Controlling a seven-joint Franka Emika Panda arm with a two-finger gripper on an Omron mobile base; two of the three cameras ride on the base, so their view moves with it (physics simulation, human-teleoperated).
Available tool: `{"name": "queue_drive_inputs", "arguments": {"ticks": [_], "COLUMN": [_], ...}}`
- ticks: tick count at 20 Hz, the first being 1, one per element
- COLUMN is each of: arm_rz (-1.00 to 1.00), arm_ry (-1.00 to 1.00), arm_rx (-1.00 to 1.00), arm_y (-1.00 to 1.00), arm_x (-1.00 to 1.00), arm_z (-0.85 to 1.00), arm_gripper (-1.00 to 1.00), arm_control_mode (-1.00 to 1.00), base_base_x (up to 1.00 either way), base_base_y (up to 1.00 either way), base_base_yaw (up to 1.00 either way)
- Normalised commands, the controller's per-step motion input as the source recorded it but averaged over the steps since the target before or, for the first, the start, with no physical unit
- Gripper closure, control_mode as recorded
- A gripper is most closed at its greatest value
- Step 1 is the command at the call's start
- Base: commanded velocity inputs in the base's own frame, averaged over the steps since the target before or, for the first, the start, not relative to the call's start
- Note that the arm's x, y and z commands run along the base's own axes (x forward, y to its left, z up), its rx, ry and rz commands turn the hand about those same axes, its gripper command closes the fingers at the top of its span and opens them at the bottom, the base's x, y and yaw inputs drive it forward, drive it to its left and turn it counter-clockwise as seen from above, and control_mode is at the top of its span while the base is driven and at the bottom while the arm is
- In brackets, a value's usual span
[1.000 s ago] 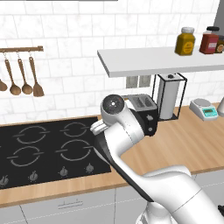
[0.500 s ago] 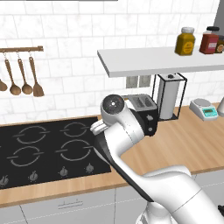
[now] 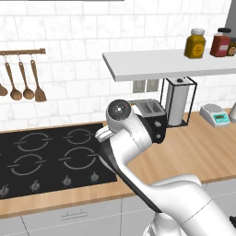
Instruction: Start the toaster. Once the lever pops up, take the bread to the plate on the dining counter.
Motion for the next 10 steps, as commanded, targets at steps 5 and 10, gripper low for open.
{"name": "queue_drive_inputs", "arguments": {"ticks": [5, 10], "arm_rz": [0.00, 0.00], "arm_ry": [0.00, 0.00], "arm_rx": [0.00, 0.00], "arm_y": [0.00, 0.00], "arm_x": [0.00, 0.00], "arm_z": [0.00, 0.00], "arm_gripper": [-1.00, -1.00], "arm_control_mode": [-1.00, -1.00], "base_base_x": [0.00, 0.00], "base_base_y": [0.00, 0.00], "base_base_yaw": [0.00, 0.00]}}
